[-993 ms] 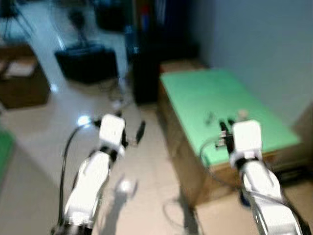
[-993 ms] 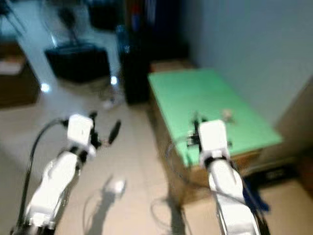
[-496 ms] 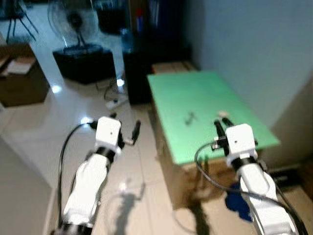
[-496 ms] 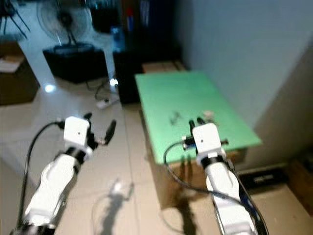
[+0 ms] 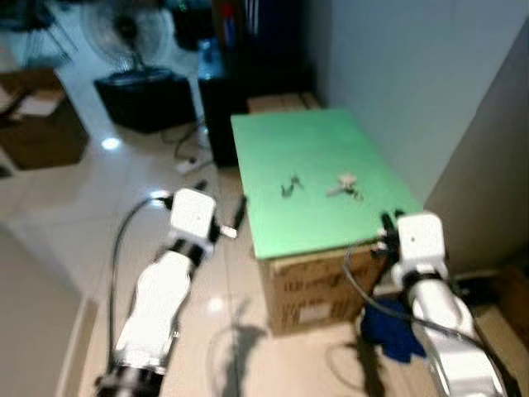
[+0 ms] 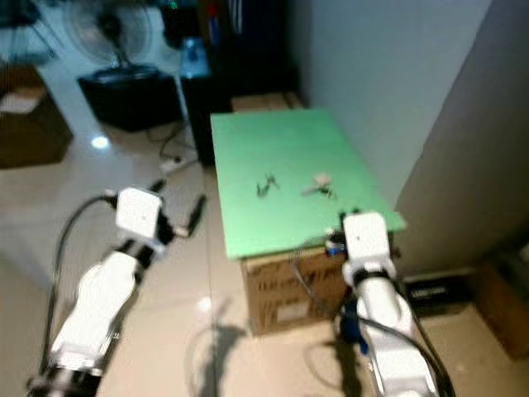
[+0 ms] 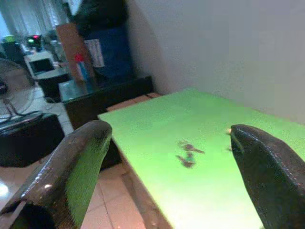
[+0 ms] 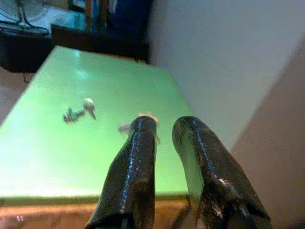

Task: Hang keys on a hook

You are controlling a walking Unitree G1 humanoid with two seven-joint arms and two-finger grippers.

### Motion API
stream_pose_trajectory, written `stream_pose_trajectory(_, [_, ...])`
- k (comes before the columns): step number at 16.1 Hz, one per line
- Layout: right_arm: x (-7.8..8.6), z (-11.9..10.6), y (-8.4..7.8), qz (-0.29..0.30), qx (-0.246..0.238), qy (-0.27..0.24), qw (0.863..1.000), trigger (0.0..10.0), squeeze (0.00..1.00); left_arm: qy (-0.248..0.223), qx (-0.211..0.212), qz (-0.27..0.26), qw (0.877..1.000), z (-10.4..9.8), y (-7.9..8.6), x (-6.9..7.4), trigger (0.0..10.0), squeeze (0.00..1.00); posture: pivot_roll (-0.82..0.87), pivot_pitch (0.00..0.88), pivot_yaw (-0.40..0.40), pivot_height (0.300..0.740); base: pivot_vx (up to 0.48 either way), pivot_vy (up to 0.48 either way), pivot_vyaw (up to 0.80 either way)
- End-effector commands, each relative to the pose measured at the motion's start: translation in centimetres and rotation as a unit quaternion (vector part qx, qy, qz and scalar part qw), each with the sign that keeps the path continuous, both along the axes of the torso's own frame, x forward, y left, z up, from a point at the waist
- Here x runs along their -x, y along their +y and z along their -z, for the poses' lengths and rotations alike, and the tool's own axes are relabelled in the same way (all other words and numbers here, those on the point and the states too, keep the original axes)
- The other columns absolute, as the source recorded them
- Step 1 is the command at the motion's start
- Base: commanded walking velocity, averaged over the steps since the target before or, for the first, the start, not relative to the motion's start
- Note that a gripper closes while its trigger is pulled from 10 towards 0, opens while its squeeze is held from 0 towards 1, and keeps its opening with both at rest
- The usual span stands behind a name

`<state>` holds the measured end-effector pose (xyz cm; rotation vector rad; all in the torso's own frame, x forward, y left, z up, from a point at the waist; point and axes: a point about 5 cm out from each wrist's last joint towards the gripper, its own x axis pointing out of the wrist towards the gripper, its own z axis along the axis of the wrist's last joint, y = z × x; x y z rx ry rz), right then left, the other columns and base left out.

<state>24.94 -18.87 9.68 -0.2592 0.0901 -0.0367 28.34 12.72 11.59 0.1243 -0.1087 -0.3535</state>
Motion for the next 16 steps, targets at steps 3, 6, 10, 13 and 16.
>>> stream_pose_trajectory(3, [-0.44,-0.61,0.24,0.004,-0.019,-0.008,1.0,10.0,0.0,-0.016,0.007,0.014,1.0,-0.73,0.34,-0.19,10.0,0.0,-0.1,0.0,0.071,0.74,0.206,0.0,-0.48])
stream_pose_trajectory(6, [-0.39,-0.71,0.28,0.004,-0.022,-0.008,1.0,10.0,0.0,-0.011,0.008,0.019,1.0,-0.5,0.36,-0.16,10.0,0.0,-0.11,0.0,0.07,0.74,0.377,0.0,-0.8])
stream_pose_trajectory(10, [-0.59,-0.91,0.25,-0.015,-0.005,-0.006,1.0,10.0,0.0,-0.004,-0.003,0.038,0.999,0.02,-0.13,0.31,10.0,0.0,-0.11,0.0,0.068,0.74,0.392,0.0,-0.15])
stream_pose_trajectory(13, [-0.87,-1.29,0.7,-0.033,-0.012,-0.011,0.999,10.0,0.0,-0.005,-0.005,0.03,1.0,-0.16,0.34,0.24,10.0,0.0,-0.09,0.0,0.07,0.74,0.395,0.0,0.0])
stream_pose_trajectory(16, [-1.07,-1.33,1.03,-0.051,0.0,-0.006,0.999,10.0,0.0,-0.005,-0.009,0.026,1.0,-0.23,0.63,0.13,10.0,0.0,-0.09,0.0,0.073,0.74,0.396,0.0,0.0])
